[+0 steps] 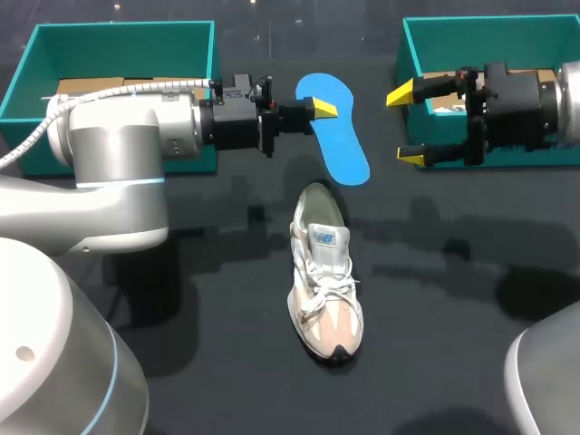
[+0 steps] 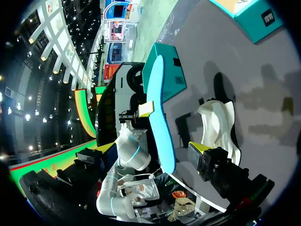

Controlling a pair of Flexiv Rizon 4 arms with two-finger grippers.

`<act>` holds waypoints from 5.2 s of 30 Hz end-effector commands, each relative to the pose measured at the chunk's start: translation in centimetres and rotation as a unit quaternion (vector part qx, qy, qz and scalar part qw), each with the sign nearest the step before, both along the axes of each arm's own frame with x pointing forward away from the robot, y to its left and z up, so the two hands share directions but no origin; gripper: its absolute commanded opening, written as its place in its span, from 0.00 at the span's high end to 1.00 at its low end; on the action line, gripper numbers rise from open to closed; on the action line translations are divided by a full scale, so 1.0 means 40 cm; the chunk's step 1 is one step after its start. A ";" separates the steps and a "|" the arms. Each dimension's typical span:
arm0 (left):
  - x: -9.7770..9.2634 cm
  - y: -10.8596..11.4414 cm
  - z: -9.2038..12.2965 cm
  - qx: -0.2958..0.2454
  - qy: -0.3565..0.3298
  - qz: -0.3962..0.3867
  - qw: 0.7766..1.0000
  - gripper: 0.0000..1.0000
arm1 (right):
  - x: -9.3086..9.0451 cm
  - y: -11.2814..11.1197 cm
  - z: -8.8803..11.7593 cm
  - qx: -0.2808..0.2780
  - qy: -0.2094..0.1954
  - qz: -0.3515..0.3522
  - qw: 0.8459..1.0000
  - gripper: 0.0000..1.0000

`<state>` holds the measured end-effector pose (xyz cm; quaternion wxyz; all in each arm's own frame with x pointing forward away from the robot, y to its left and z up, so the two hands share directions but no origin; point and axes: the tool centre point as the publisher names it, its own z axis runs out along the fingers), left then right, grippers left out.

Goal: Take the shoe out of the shoebox, open the shoe tongue, remove and reinsert the insole, then place the shoe into the shoebox

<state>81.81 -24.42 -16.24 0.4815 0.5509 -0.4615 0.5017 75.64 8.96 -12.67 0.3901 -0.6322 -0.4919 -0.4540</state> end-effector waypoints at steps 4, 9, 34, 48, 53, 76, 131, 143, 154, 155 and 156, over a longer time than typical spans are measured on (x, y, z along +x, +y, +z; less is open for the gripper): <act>-0.003 0.001 -0.001 0.000 0.000 0.001 1.000 1.00 | 0.008 0.009 -0.022 0.077 -0.012 -0.006 0.997 0.00; 0.000 0.003 0.001 -0.004 -0.008 -0.002 1.000 1.00 | 0.010 0.010 -0.022 0.079 -0.010 -0.007 0.997 0.00; 0.003 0.069 0.082 -0.041 -0.474 0.011 0.879 1.00 | 0.009 0.007 -0.023 0.089 -0.005 -0.014 0.996 0.00; -0.033 0.062 0.084 0.040 -0.796 0.036 0.603 1.00 | 0.009 0.007 -0.023 0.089 -0.005 -0.014 0.996 0.00; -0.033 0.062 0.084 0.040 -0.796 0.036 0.603 1.00 | 0.009 0.007 -0.023 0.089 -0.005 -0.014 0.996 0.00; -0.086 0.087 0.092 0.032 -0.985 0.042 0.165 1.00 | 0.009 0.007 -0.023 0.089 -0.005 -0.014 0.996 0.00; -0.042 -0.028 0.043 0.054 -0.995 -0.026 -0.084 1.00 | -0.002 0.087 -0.039 0.098 -0.053 0.020 0.994 0.00; -0.030 -0.042 0.029 0.060 -0.995 -0.032 -0.079 1.00 | 0.000 0.117 -0.039 0.104 -0.051 0.048 0.992 0.00; -0.024 -0.058 0.021 0.058 -0.995 -0.033 -0.076 1.00 | -0.001 0.163 -0.052 0.099 -0.032 0.080 0.991 0.51; -0.025 -0.059 0.021 0.058 -0.995 -0.033 -0.076 1.00 | -0.001 0.163 -0.053 0.099 -0.032 0.080 0.991 0.54; -0.025 -0.059 0.021 0.057 -0.995 -0.033 -0.076 1.00 | 0.000 0.164 -0.053 0.099 -0.032 0.081 0.991 0.56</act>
